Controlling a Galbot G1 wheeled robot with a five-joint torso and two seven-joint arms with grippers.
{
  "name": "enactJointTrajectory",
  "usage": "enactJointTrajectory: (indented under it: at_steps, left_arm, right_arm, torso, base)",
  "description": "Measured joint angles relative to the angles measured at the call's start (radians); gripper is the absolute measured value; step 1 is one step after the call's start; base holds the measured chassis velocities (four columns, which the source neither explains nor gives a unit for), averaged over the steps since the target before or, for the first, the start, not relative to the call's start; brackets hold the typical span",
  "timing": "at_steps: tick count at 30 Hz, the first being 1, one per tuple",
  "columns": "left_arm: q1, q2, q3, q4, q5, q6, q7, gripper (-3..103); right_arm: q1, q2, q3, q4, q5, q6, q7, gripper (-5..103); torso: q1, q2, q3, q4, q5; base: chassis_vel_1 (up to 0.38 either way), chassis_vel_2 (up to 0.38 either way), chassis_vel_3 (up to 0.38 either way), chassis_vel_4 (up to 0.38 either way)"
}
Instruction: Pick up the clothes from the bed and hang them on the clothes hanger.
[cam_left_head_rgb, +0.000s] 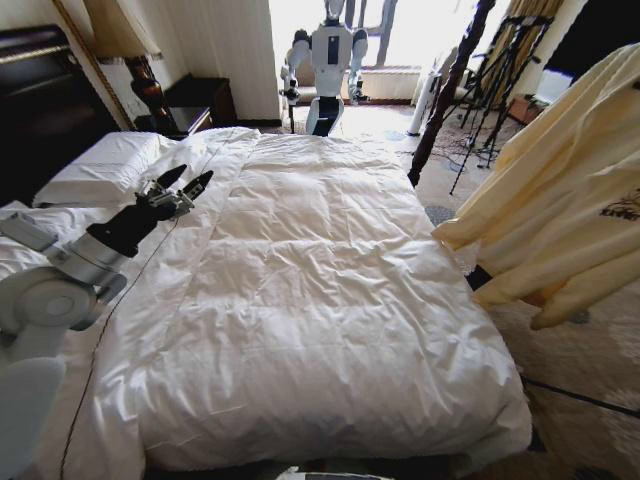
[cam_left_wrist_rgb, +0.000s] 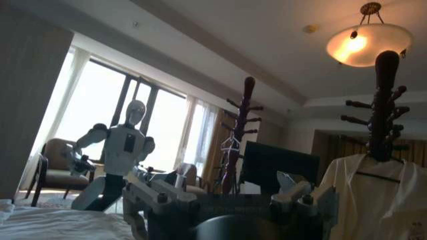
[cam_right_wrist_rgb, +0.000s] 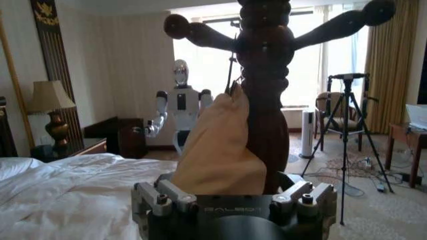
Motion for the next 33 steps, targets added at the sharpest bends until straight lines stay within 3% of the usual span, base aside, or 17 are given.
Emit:
enactJointTrajectory:
  at_steps: [3, 11, 17, 23, 33]
  left_arm:
    - [0.005, -0.001, 0.0, 0.0, 0.0, 0.0, 0.0, 100]
    - [0.016, -0.005, -0.004, -0.001, -0.001, 0.0, -0.004, 100]
    - [0.017, -0.013, -0.007, 0.0, -0.002, -0.005, -0.045, 100]
    - [0.03, -0.008, -0.011, -0.007, -0.003, -0.01, -0.048, 100]
    - [0.07, -0.009, -0.029, -0.04, -0.003, -0.017, -0.052, 100]
  right_arm:
    - [0.001, -0.004, -0.007, 0.001, -0.013, 0.0, -0.001, 99]
    - [0.005, -0.035, -0.011, 0.049, -0.044, 0.007, -0.006, 100]
    - [0.007, -0.112, -0.016, 0.191, -0.003, 0.044, 0.082, 100]
    - [0.016, -0.216, -0.014, 0.321, -0.036, 0.062, 0.147, 100]
    - [0.03, -0.319, 0.023, 0.306, -0.095, 0.082, 0.147, 100]
  torso:
    - [0.0, 0.0, 0.0, 0.0, 0.0003]
    - [0.0, 0.0, 0.0, 0.0001, 0.0002]
    - [0.0, 0.0, 0.0, -0.0001, -0.0002]
    - [0.0, 0.0, 0.0, -0.0001, 0.0002]
    - [0.0, 0.0, 0.0, -0.0001, 0.0006]
  base:
    - [0.0, 0.0, 0.0, 0.0]
    - [0.0, 0.0, 0.0, 0.0]
    - [0.0, 0.0, 0.0, 0.0]
    - [0.0, 0.0, 0.0, 0.0]
    - [0.0, 0.0, 0.0, 0.0]
